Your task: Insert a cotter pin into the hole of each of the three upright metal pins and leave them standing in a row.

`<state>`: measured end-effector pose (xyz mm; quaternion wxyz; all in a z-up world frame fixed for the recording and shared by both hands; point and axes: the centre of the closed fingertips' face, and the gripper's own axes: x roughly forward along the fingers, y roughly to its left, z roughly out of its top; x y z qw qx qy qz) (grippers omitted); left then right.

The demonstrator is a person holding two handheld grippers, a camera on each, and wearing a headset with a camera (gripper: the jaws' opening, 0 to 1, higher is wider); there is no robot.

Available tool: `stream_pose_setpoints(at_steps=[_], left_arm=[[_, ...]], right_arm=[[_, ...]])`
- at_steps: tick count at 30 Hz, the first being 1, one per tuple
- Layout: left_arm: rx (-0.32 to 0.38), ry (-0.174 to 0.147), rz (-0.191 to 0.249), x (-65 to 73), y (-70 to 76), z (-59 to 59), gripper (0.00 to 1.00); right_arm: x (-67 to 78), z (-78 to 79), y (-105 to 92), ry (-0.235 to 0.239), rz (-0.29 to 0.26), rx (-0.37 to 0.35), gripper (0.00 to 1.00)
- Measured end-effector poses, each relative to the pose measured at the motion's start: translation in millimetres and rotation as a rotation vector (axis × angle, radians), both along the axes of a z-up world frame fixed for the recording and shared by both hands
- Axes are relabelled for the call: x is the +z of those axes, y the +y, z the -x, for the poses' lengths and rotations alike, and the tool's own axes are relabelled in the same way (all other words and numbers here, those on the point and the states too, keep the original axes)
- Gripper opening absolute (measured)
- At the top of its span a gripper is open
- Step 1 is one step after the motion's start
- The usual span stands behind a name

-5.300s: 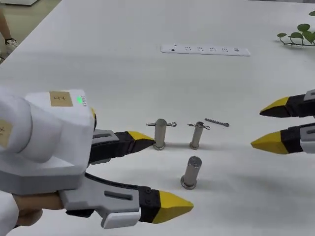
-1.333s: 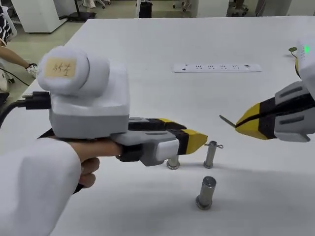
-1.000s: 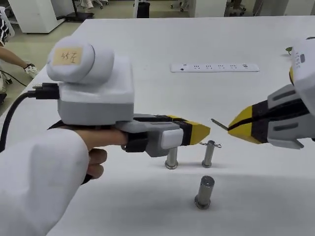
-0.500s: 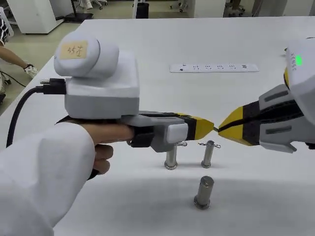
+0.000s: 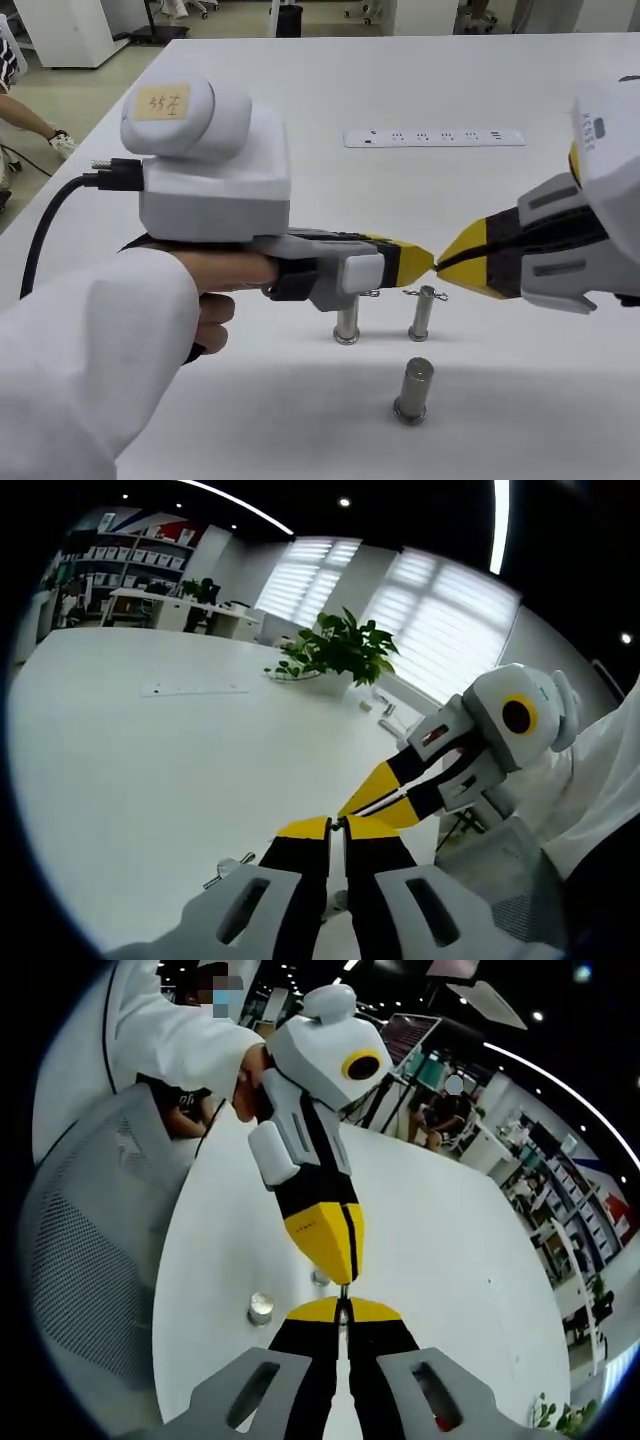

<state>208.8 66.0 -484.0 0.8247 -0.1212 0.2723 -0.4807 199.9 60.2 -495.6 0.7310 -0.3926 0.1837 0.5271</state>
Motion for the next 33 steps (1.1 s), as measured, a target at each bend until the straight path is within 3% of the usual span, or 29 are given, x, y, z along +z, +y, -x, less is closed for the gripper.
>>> stream_pose_setpoints(at_steps=[11,16,19,23,28,33], left_arm=[[-0.014,0.049,0.011,-3.0,-2.8,3.3,0.00],[0.015,0.152,0.057,-4.3,-0.9,3.3,0.00],[-0.001,0.133,0.046,-3.8,-0.6,5.1,0.00],[0.014,0.159,0.045,-5.1,0.7,5.8,0.00],[0.004,0.118,0.020,-3.5,1.1,8.5,0.00],[-0.006,0.107,0.000,-6.5,1.9,9.7,0.00]], right_arm=[[-0.7,0.1,0.0,0.001,0.006,0.007,0.00],[-0.4,1.5,0.9,-0.002,0.006,0.015,0.00],[-0.3,3.4,2.3,0.001,0.006,0.020,0.00],[-1.1,3.4,3.3,0.001,0.011,0.028,0.00],[-0.9,4.4,4.6,0.001,0.001,0.033,0.00],[-7.8,5.0,1.4,0.021,0.012,0.020,0.00]])
